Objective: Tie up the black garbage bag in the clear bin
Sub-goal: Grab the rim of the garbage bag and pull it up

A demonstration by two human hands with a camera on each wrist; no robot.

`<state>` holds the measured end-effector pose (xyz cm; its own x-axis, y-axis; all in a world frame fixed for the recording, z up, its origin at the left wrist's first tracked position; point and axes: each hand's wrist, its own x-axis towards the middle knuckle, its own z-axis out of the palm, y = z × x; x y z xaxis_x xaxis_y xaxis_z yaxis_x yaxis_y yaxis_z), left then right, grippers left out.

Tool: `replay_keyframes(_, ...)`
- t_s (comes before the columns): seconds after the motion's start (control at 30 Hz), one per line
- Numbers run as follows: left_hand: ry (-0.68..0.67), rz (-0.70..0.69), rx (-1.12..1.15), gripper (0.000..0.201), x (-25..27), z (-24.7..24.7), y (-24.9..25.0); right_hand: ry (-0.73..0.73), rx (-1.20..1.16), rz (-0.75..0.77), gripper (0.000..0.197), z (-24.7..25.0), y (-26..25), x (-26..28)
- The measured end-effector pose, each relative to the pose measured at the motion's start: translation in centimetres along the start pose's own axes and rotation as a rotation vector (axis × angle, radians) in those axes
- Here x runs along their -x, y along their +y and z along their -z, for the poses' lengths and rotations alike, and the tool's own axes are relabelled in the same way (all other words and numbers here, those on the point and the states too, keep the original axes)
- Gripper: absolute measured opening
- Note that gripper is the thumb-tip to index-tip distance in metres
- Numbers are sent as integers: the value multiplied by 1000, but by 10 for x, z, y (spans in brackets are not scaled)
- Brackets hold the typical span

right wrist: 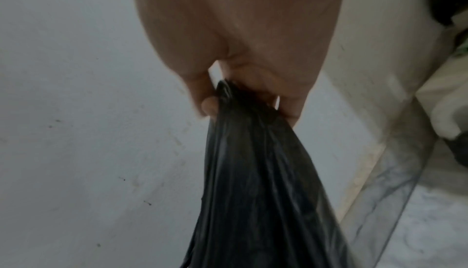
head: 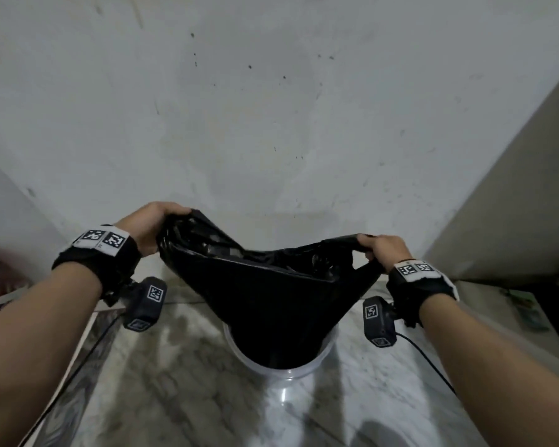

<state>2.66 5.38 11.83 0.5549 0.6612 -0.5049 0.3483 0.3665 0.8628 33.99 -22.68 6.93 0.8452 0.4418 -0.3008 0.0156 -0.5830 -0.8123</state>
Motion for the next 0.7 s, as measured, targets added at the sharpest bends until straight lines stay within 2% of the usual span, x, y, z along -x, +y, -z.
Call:
replay_keyframes(0.07, -54, 97, -322, 31, 5, 4, 4, -127, 98, 12, 12, 6, -3, 9)
replay_keyframes(0.13, 46, 104, -694, 36, 12, 7, 17, -172, 272, 45, 14, 16, -6, 12)
replay_keyframes(0.2, 163, 53, -907, 26, 25, 7, 31, -188, 398, 30, 20, 29, -11, 16)
replay_keyframes(0.3, 184, -62, -797, 17, 37, 10, 41, -313, 321, -55, 19, 45, -16, 27)
replay_keyframes(0.37, 115, -158, -484, 14, 49, 12, 40, -394, 167, -64, 19, 53, -17, 36)
replay_keyframes(0.43, 3, -170, -115, 11, 61, 11, 36, -446, 74, -36, 27, 59, -16, 41)
replay_keyframes(0.47, -29, -163, -8, 10, 65, 10, 33, -464, 49, -33, 28, 61, -15, 45)
replay_keyframes(0.53, -51, -166, -70, 16, 69, 7, 27, -474, 90, -32, 27, 63, -17, 53)
replay_keyframes(0.6, -19, -160, -322, 25, 71, 8, 26, -438, 240, 20, 33, 66, -19, 56)
replay_keyframes(0.7, 94, -113, -675, 24, 72, 14, 34, -342, 284, 79, 33, 68, -20, 53)
